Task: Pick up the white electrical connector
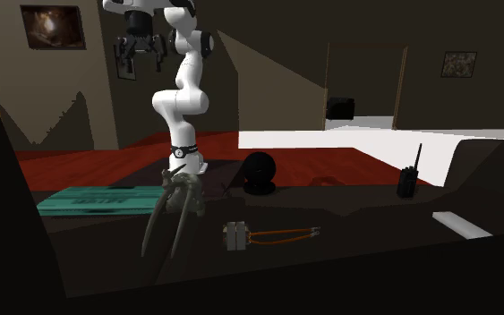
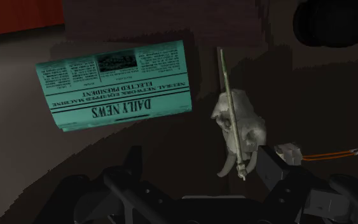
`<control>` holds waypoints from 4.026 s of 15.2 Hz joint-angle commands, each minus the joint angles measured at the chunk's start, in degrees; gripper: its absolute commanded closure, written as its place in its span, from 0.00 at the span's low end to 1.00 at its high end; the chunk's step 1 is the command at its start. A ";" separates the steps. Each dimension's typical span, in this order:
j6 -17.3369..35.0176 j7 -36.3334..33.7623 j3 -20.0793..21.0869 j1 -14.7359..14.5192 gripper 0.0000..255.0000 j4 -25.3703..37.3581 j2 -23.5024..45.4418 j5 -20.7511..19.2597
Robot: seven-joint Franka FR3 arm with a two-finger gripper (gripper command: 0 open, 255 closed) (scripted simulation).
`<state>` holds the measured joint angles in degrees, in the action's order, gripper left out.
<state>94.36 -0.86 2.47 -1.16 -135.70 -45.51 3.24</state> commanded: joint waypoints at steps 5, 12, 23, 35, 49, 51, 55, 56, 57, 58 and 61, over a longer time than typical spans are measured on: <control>7.30 -2.09 3.17 -1.38 0.00 -3.53 3.12 1.68; 20.43 -5.85 8.96 -3.46 0.00 -6.82 11.76 3.74; 39.74 -14.39 18.44 -4.30 0.00 -4.22 32.24 0.66; 51.72 -32.97 21.46 -8.08 0.00 9.57 60.11 -20.16; 56.88 -41.87 15.26 -16.33 0.00 20.61 77.42 -31.41; 56.80 -41.88 15.29 -16.35 1.00 20.64 77.37 -31.37; 56.75 -41.88 15.30 -16.38 1.00 20.73 77.42 -31.36; 56.74 -41.88 15.30 -16.38 1.00 20.74 77.42 -31.36; 56.72 -41.87 15.31 -16.38 1.00 20.75 77.41 -31.35; 56.74 -41.87 15.31 -16.37 1.00 20.73 77.41 -31.36; 56.39 -41.54 15.61 -16.07 1.00 20.47 76.79 -31.01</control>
<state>150.97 -42.58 17.90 -17.38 -115.09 31.61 -27.97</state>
